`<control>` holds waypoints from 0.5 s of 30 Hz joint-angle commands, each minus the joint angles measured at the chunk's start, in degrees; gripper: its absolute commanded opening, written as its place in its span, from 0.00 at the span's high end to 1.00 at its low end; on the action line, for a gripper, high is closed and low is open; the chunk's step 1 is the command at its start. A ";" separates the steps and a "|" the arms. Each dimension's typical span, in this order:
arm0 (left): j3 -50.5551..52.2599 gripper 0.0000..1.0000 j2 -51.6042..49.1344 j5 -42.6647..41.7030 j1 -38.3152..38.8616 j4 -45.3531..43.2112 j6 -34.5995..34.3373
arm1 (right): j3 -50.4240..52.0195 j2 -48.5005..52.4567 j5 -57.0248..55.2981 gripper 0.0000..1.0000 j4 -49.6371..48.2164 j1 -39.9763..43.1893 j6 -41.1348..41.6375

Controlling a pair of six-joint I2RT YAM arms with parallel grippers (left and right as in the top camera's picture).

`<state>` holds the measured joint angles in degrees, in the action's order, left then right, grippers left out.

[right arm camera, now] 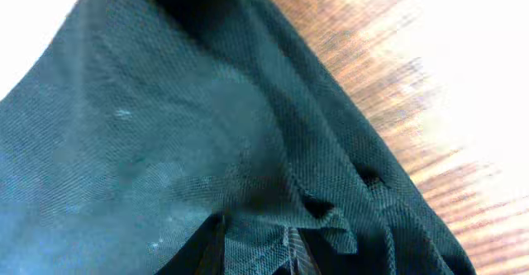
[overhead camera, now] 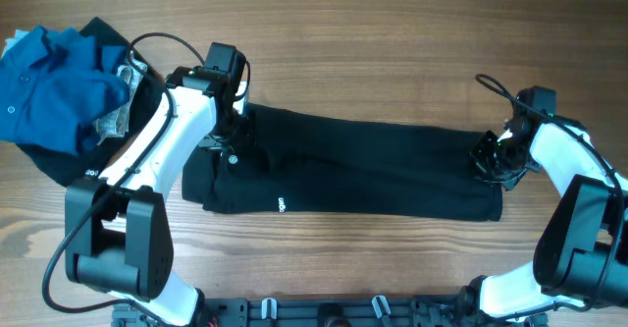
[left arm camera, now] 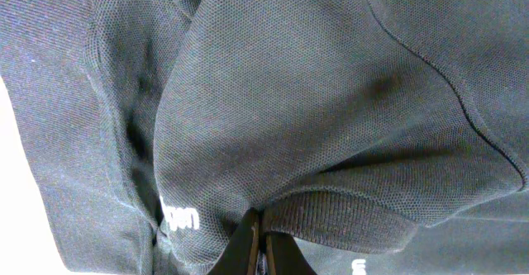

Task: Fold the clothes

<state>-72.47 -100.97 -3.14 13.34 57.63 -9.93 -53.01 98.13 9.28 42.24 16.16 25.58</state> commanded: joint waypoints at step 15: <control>0.04 0.86 4.76 -0.26 -0.09 3.69 0.50 | -5.29 0.90 7.78 0.35 -1.40 0.39 -6.82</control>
<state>-72.47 -98.89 -3.14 13.34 64.12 -9.67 -57.21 98.37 15.16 41.06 16.32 19.75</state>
